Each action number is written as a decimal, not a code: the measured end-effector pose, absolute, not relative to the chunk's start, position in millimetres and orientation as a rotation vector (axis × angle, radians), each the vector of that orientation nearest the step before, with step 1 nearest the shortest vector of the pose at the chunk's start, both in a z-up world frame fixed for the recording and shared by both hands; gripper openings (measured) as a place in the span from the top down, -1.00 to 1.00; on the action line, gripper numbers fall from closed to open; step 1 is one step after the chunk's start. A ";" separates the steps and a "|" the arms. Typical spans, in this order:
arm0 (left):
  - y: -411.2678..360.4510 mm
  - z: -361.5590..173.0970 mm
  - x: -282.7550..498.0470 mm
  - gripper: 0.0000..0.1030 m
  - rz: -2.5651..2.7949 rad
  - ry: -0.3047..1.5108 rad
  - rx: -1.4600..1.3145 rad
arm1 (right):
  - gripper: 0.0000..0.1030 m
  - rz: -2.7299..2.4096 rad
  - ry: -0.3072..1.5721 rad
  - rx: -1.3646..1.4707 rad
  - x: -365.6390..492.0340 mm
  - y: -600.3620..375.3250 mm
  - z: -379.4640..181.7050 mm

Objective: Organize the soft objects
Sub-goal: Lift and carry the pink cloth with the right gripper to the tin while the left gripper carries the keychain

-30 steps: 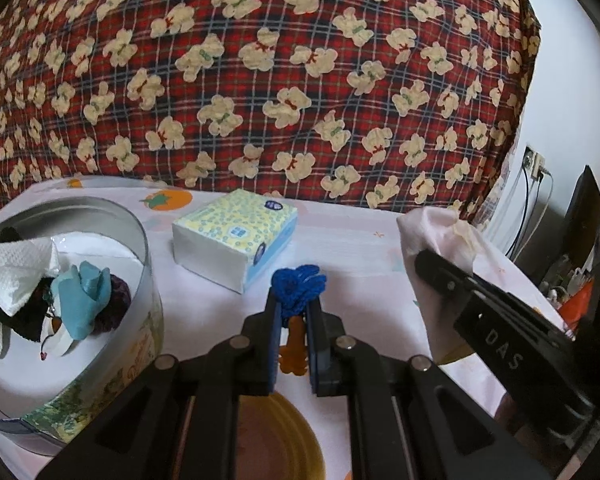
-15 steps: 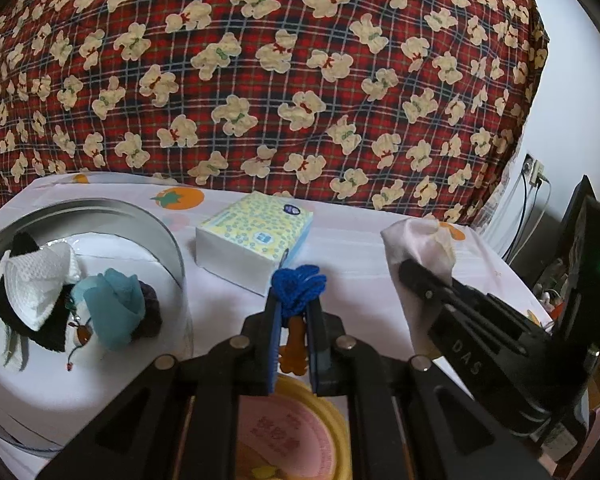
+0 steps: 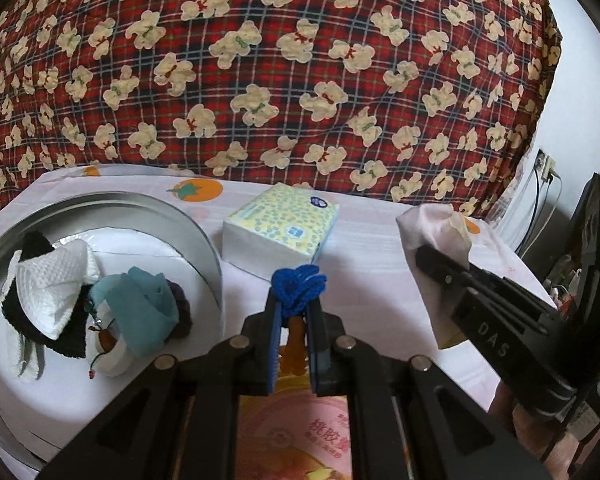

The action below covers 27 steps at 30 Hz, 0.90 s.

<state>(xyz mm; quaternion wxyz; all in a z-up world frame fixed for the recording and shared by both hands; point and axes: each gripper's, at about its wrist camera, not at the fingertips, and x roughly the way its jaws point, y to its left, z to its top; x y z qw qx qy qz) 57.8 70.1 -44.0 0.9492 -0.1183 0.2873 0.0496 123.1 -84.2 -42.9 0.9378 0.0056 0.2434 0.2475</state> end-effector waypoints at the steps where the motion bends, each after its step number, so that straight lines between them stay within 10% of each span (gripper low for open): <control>1: 70.9 -43.4 57.6 0.83 0.102 0.584 -0.241 | 0.69 0.507 0.497 0.010 122.9 -83.1 -41.6; 27: 88.5 -19.0 37.5 0.83 0.133 0.514 -0.206 | 0.69 0.568 0.465 -0.007 113.4 -53.2 -12.8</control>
